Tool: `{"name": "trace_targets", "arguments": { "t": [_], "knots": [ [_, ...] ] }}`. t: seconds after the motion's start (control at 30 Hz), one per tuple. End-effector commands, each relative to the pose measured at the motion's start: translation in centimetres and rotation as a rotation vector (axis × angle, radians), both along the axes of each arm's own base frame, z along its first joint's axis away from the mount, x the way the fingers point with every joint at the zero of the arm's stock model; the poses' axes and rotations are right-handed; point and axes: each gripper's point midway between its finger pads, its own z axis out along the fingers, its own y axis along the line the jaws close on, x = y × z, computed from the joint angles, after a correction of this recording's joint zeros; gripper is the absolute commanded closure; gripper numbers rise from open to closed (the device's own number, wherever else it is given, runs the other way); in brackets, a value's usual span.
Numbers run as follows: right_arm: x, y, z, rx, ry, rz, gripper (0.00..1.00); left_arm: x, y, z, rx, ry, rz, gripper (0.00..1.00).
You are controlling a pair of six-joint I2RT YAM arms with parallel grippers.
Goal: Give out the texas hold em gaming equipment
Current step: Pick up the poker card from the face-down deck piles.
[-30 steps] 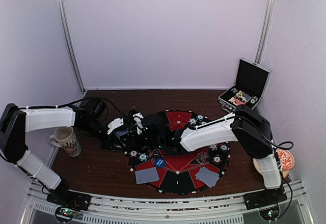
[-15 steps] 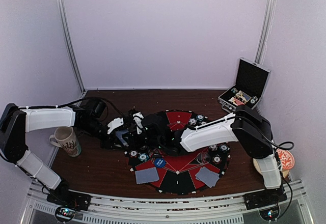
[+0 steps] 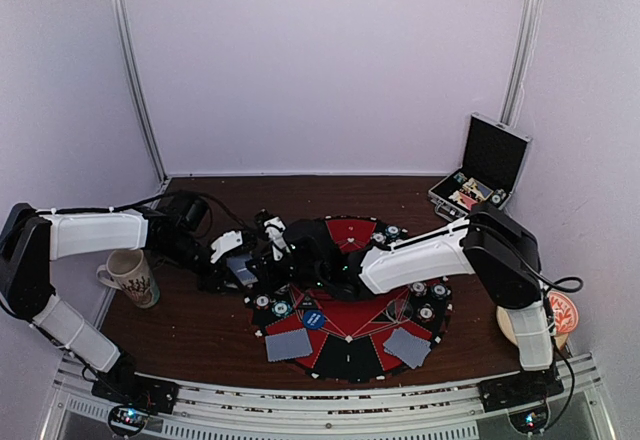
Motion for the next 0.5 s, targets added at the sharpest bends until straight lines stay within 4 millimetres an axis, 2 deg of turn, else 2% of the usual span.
{"name": "trace_targets", "arguments": {
  "t": [0.0, 0.03, 0.13, 0.3, 0.47],
  "knots": [
    [1.5, -1.8, -0.4, -0.038, 0.012, -0.021, 0.49, -0.9, -1.0, 1.3, -0.065, 0.004, -0.053, 0.65],
    [1.4, -1.6, -0.2, -0.026, 0.018, -0.006, 0.39, -0.9, -1.0, 1.3, -0.065, 0.004, -0.054, 0.65],
    [1.1, -1.1, 0.3, 0.003, 0.039, 0.02, 0.28, -1.1, -1.0, 1.4, -0.067, 0.005, -0.062, 0.65],
    [1.1, -0.3, 0.2, 0.027, 0.083, 0.051, 0.25, -1.5, -1.2, 1.7, -0.076, -0.002, -0.081, 0.65],
    [0.3, 1.1, -0.2, 0.065, 0.142, 0.135, 0.21, -2.1, -1.3, 1.8, -0.081, -0.006, -0.1, 0.65]
  ]
}}
